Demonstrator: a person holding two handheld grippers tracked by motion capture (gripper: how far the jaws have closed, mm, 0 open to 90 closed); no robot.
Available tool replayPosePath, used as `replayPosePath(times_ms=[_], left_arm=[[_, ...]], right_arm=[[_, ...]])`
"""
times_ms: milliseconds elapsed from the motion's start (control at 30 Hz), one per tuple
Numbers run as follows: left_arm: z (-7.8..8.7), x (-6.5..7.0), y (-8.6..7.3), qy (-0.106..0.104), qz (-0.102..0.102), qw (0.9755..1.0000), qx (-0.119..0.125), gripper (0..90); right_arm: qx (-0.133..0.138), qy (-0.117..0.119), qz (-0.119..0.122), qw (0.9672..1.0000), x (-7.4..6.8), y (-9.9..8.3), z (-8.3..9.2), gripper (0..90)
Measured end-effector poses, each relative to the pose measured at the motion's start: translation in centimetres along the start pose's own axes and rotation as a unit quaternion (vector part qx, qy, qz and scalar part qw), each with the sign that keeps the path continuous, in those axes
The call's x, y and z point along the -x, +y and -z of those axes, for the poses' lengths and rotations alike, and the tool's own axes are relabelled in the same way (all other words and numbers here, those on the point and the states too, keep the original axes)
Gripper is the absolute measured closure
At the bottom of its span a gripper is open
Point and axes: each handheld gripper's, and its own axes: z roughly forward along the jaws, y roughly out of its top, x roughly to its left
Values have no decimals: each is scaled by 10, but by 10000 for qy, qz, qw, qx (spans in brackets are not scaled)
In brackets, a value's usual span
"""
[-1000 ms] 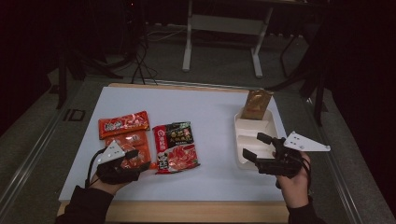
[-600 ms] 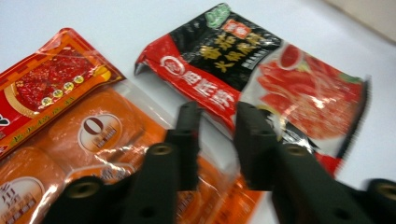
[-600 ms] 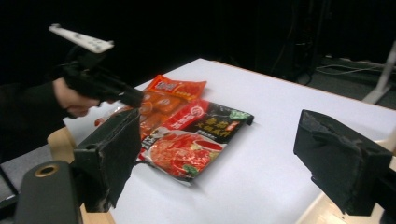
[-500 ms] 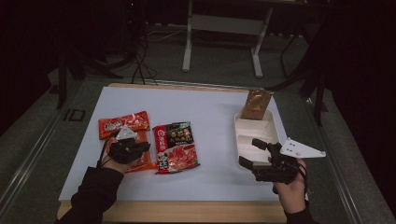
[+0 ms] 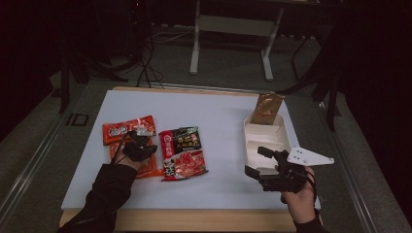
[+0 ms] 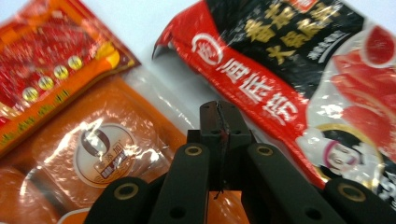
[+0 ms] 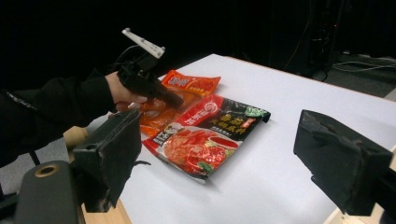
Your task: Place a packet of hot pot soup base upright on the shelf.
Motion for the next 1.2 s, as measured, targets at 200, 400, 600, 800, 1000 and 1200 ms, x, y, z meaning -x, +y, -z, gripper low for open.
replayPosePath(times_ms=[200,400,600,800,1000,1200], left_arm=[[-10,2,2,2,-30,9997,-256,900],[-18,8,4,-162,-82,9988,-444,900],[-21,13,6,-189,-129,9985,-499,900],[-24,19,12,-179,-248,9981,-533,900],[-30,32,17,-257,-482,9965,-626,900],[-32,40,20,-339,-609,9951,-698,900]], right_arm=[[-30,11,-24,10000,1,-1,0,151],[-33,26,-59,10000,2,-2,0,151],[-47,26,-51,10000,2,-2,-1,151],[-63,45,-87,9999,3,-3,-2,151],[-71,29,-117,9999,5,-4,-1,151],[-73,20,-134,9999,6,-5,-1,151]])
